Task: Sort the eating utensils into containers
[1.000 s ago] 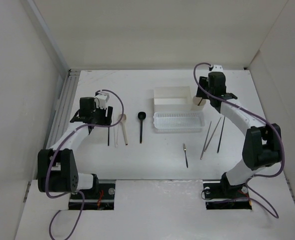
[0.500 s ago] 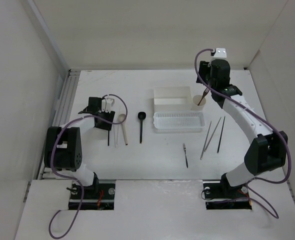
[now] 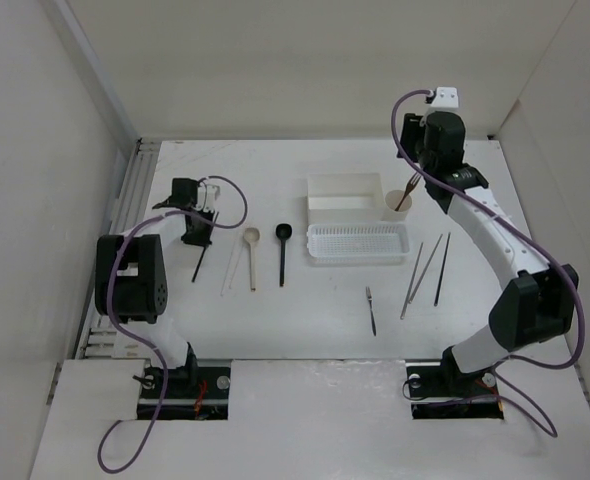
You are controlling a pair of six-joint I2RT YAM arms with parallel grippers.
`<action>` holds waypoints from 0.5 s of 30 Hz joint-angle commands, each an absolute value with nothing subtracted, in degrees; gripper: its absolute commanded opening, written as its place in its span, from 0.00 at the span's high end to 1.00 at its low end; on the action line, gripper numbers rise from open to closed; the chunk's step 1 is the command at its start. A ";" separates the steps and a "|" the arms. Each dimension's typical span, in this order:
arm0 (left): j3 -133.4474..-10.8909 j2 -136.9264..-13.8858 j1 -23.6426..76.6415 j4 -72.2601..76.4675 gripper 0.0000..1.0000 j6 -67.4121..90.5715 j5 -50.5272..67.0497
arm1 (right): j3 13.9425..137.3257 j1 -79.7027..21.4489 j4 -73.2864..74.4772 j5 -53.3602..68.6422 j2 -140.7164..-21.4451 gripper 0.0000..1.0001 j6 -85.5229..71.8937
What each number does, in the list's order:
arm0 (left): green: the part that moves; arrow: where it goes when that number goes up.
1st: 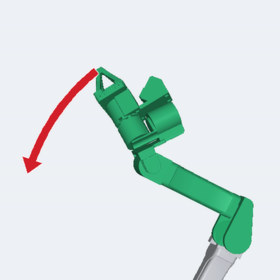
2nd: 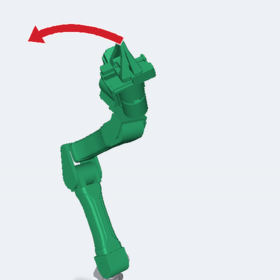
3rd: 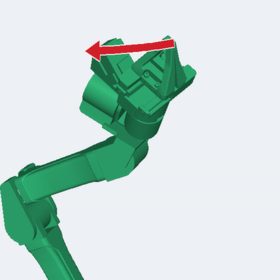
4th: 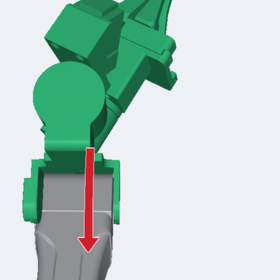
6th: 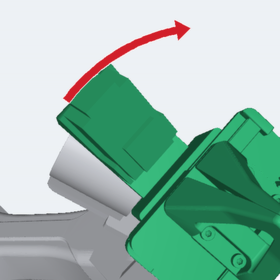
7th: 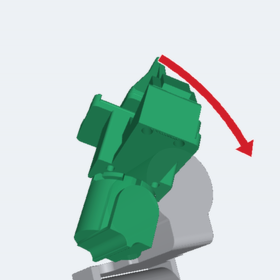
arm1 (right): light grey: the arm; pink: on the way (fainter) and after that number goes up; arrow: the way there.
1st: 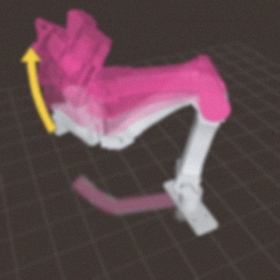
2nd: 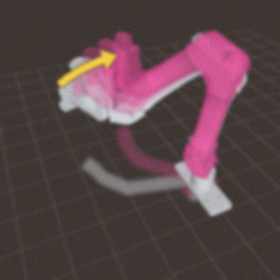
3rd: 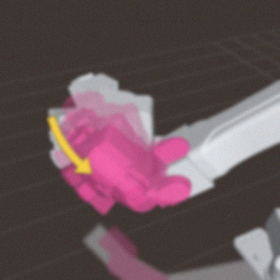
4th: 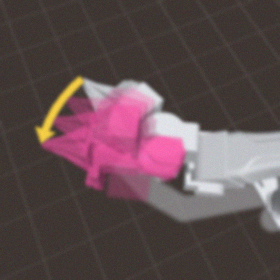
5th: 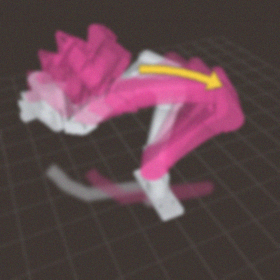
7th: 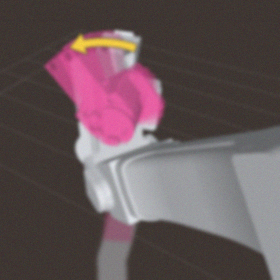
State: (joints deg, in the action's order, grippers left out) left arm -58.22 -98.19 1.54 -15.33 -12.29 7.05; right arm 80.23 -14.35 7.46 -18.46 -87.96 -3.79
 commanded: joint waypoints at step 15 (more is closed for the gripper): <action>-91.91 -96.23 20.98 -26.81 1.00 -27.59 16.35 | 77.71 -10.29 3.43 -8.01 -75.86 0.36 -5.01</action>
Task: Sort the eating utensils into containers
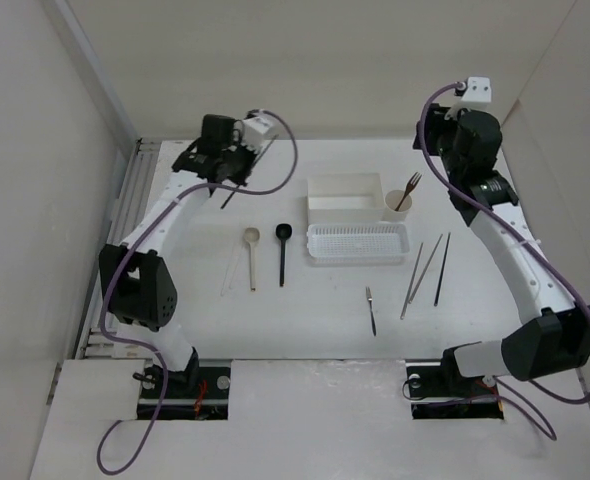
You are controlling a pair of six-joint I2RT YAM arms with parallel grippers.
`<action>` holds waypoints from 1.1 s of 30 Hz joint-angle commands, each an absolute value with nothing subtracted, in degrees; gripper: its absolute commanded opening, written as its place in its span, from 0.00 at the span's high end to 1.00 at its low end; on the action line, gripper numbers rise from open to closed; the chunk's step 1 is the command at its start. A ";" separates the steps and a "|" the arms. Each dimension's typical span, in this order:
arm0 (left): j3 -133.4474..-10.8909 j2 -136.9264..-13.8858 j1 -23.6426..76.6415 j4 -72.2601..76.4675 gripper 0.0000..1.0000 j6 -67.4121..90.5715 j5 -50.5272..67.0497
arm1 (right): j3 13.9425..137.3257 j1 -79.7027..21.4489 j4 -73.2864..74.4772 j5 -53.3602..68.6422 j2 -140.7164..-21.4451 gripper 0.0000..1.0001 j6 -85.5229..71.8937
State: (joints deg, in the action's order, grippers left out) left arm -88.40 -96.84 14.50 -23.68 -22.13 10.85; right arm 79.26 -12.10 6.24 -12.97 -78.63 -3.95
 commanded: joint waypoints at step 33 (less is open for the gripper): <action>-92.81 -115.14 46.23 -12.66 0.96 -45.62 24.43 | 66.97 -8.00 2.37 -10.20 -60.12 0.32 -4.57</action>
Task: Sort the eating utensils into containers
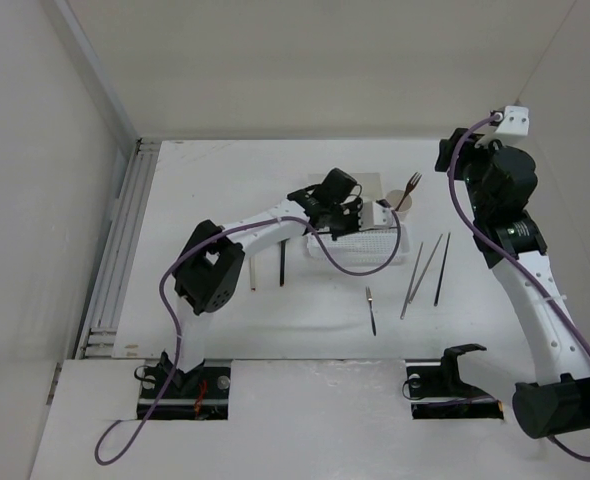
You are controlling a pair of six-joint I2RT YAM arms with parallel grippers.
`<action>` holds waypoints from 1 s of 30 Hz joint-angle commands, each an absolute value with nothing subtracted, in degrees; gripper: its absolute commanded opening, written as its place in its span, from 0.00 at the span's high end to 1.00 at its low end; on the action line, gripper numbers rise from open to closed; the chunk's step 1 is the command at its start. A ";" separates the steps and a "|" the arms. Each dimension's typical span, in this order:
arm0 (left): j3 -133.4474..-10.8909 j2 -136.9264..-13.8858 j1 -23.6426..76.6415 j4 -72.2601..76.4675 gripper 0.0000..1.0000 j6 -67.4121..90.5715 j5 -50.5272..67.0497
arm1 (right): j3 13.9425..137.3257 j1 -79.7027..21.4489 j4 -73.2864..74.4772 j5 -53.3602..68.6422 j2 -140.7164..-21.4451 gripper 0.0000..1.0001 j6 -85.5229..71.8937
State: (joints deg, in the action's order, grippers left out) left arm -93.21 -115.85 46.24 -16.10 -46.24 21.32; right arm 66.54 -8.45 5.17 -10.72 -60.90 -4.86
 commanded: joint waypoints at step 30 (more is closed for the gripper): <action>-92.66 -98.53 24.71 -24.87 0.52 -13.62 12.92 | 65.21 16.96 43.86 -4.40 -91.66 0.48 -14.41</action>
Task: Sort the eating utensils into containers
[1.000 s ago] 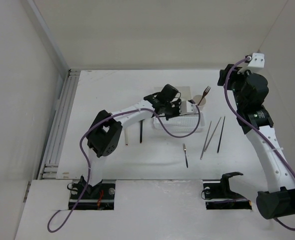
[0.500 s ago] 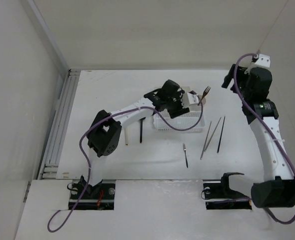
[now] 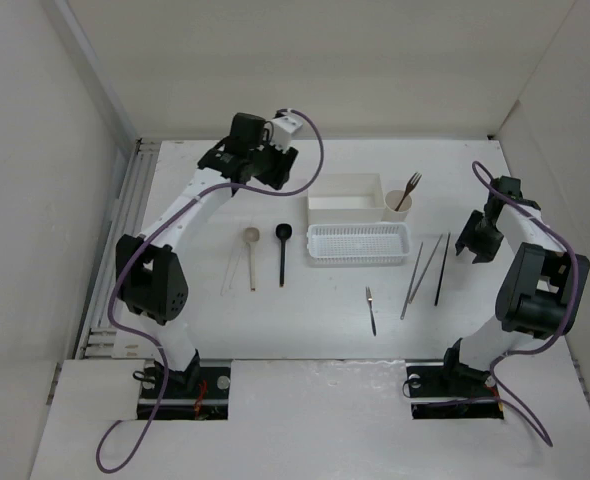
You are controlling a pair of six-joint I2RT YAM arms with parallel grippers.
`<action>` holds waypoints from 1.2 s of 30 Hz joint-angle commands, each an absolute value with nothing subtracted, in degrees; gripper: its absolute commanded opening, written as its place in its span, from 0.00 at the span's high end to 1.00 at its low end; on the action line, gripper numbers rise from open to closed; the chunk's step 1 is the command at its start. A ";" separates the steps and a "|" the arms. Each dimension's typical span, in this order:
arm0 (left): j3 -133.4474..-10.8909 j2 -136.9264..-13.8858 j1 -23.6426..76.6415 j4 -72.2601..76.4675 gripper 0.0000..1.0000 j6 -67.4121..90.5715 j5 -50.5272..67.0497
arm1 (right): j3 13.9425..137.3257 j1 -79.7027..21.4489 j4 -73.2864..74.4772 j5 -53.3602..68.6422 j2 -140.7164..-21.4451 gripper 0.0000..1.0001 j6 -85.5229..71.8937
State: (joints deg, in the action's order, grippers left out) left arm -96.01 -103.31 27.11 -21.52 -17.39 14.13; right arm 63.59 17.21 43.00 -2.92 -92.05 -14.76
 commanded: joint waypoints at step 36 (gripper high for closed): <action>-79.54 -91.50 9.67 -20.48 0.53 -12.66 9.76 | 65.12 8.79 41.48 -17.67 -93.26 1.00 -20.39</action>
